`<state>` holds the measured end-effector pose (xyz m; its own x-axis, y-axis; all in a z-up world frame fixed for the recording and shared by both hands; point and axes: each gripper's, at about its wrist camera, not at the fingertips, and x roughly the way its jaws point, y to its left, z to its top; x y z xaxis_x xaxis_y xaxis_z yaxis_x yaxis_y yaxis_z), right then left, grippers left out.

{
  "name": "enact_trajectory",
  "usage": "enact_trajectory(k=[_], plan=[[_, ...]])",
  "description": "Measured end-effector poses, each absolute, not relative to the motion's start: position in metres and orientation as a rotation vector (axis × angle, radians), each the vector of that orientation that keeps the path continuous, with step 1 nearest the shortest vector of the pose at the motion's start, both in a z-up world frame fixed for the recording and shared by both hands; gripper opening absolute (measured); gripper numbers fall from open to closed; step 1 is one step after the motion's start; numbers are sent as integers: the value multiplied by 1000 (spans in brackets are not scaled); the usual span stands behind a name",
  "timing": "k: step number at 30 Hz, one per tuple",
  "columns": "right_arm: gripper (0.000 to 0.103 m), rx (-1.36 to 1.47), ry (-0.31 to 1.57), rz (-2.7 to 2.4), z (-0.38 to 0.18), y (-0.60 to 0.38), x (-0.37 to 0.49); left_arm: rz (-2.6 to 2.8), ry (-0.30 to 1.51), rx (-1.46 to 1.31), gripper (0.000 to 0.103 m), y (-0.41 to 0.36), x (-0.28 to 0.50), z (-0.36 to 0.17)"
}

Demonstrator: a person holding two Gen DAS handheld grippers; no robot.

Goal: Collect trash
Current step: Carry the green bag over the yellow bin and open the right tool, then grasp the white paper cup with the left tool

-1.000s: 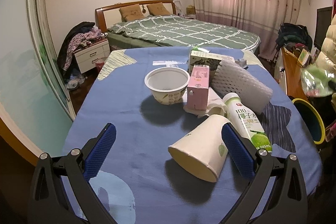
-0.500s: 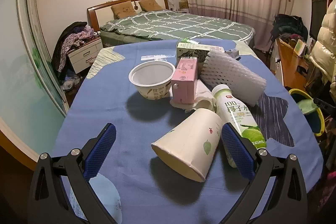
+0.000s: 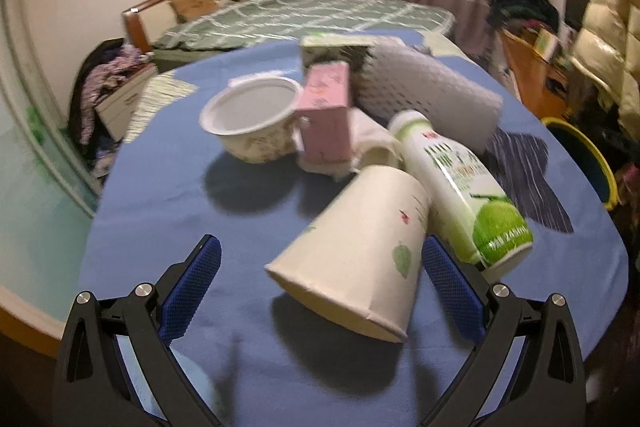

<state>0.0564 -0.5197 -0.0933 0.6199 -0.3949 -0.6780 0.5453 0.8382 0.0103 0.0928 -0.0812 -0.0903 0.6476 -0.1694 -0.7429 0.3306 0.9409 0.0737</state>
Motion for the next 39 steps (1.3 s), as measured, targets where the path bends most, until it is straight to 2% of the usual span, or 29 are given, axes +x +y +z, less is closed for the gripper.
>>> enact_trajectory(k=[12,20,27,31,39], plan=[[45,242,738,-503,-96,-515,61,-469,940,249,97,-87,128,-109],[45,250,738,-479,-97,-512,58,-543,988,201,72,-84,137,-114],[45,267,727,-467,-95,-510,51,-504,922,176,69,-75,120,-83],[45,280,707,-467,-89,-512,41,-503,844,165,69,-85,105,-48],[50,296,639,-485,-69,-521,13,-603,745,163,69,-149,100,3]])
